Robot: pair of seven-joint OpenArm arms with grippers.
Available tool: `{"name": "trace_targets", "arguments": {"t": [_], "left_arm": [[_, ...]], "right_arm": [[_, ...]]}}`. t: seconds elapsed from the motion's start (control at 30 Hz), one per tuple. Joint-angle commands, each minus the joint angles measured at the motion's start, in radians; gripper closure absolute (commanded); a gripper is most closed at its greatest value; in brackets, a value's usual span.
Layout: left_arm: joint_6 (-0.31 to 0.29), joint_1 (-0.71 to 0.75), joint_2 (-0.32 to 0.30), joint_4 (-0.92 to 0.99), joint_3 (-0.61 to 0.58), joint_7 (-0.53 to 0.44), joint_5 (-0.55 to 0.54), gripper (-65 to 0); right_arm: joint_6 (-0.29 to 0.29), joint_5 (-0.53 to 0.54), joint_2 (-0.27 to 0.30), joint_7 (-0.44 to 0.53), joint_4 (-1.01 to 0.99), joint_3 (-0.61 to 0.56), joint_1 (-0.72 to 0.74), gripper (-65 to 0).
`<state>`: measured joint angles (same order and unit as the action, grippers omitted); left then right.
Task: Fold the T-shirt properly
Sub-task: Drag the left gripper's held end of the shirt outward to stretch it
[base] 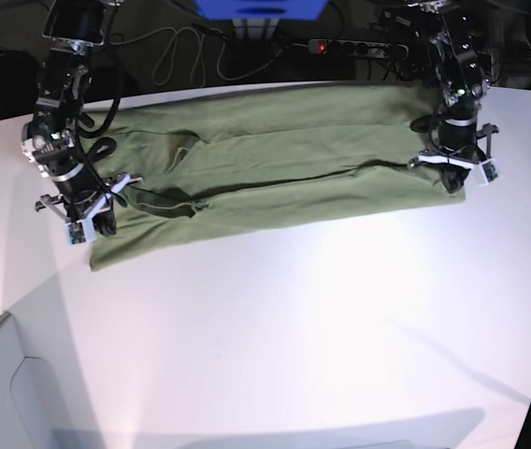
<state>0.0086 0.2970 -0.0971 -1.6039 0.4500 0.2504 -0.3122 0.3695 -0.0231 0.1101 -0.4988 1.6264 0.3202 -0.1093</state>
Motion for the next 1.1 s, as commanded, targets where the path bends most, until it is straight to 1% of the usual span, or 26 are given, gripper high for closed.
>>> {"name": "trace_targets", "arguments": {"t": [0.0, 0.07, 0.17, 0.3, 0.6, 0.63, 0.7, 0.73, 1.07], "left_arm": [[-0.002, 0.009, -0.006, -0.037, 0.005, -0.026, 0.000, 0.0], [-0.002, 0.023, 0.012, -0.059, 0.005, -0.026, 0.002, 0.0], [-0.002, 0.060, 0.018, -0.083, 0.005, -0.026, 0.002, 0.0], [-0.005, 0.089, 0.018, -0.091, 0.005, -0.030, 0.002, 0.0], [-0.006, 0.086, 0.012, -0.080, 0.005, -0.026, 0.002, 0.0], [-0.006, 0.086, 0.010, -0.082, 0.005, -0.026, 0.002, -0.8], [-0.002, 0.089, 0.010, -0.089, 0.005, -0.026, 0.002, -5.6], [-0.002, 0.089, 0.010, -0.091, 0.005, -0.027, 0.002, -6.3], [-0.006, 0.124, 0.010, -0.111, 0.007, -0.032, 0.000, -6.6]], "right_arm": [[0.007, 0.013, 0.006, 0.022, 0.015, 0.004, 0.009, -0.1], [0.007, 0.013, 0.006, 0.022, 0.018, 0.004, 0.009, -0.1], [0.007, 0.015, 0.006, 0.022, 0.021, 0.004, 0.009, -0.1], [0.007, 0.015, 0.006, 0.022, 0.021, 0.004, 0.009, -0.1], [0.007, 0.016, 0.004, 0.022, 0.021, 0.000, -0.002, -0.1], [0.007, 0.016, 0.004, 0.022, 0.021, 0.000, -0.002, -0.1], [0.007, 0.016, 0.004, 0.022, 0.021, 0.000, -0.003, -0.1], [0.007, 0.016, 0.004, 0.022, 0.021, 0.001, -0.003, -0.1], [0.007, 0.016, 0.009, 0.022, 0.022, 0.004, -0.003, -0.1]]}}
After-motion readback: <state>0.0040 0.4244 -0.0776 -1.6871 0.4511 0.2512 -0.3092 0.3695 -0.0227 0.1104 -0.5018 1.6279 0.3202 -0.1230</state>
